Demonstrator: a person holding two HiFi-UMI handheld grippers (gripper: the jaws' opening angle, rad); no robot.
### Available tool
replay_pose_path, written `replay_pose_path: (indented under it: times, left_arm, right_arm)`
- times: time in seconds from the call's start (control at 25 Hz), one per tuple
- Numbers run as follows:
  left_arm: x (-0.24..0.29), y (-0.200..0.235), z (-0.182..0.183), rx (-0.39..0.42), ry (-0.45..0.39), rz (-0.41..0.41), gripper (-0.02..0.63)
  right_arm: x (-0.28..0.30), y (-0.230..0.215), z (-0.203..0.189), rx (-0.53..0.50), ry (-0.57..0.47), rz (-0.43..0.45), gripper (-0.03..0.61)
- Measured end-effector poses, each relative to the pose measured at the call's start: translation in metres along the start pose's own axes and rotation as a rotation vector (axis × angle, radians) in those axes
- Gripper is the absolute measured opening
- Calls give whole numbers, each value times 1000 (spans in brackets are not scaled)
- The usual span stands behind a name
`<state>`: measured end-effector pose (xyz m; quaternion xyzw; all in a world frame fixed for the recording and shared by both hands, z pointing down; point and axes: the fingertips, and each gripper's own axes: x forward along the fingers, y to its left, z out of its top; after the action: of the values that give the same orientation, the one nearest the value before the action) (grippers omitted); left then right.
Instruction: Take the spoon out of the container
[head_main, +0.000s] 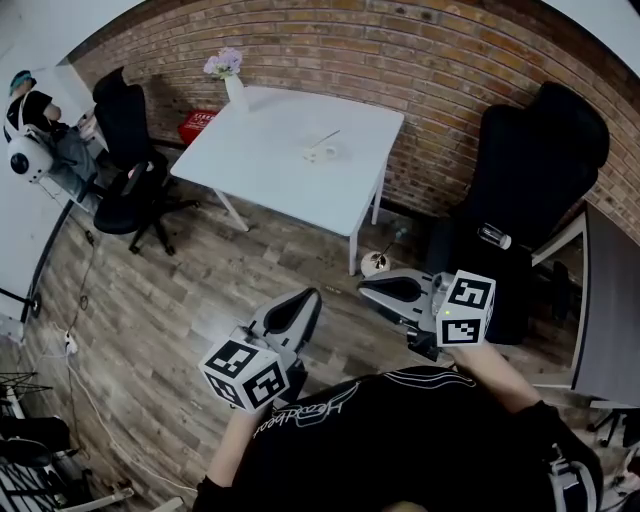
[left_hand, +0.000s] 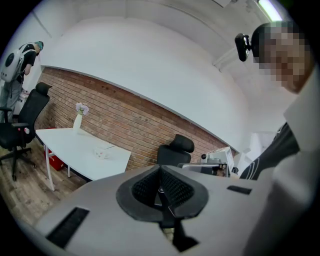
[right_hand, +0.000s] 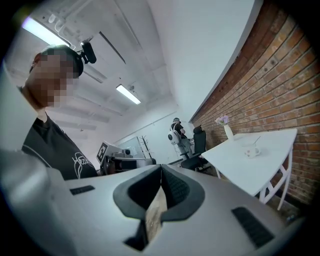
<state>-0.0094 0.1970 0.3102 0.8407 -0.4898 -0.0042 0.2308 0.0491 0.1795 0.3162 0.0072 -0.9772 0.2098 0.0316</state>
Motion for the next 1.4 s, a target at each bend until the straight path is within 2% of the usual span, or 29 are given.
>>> replay_pose_path:
  times: [0.32, 0.64, 0.96, 1.2, 1.4]
  left_arm:
    - [0, 51, 10, -4, 0, 15, 8]
    - [31, 101, 17, -31, 8, 35, 8]
    - [102, 178, 44, -43, 38, 46, 8]
    - [171, 231, 74, -33, 67, 36, 8]
    - [207, 260, 102, -20, 61, 34, 8]
  right_arm:
    - [34, -30, 7, 37, -48, -16, -3]
    - [61, -84, 17, 68, -62, -11, -3]
    - [94, -184, 42, 109, -84, -12, -3]
    - [103, -271, 73, 142, -124, -43, -3]
    - [107, -325, 100, 149, -150, -89, -3]
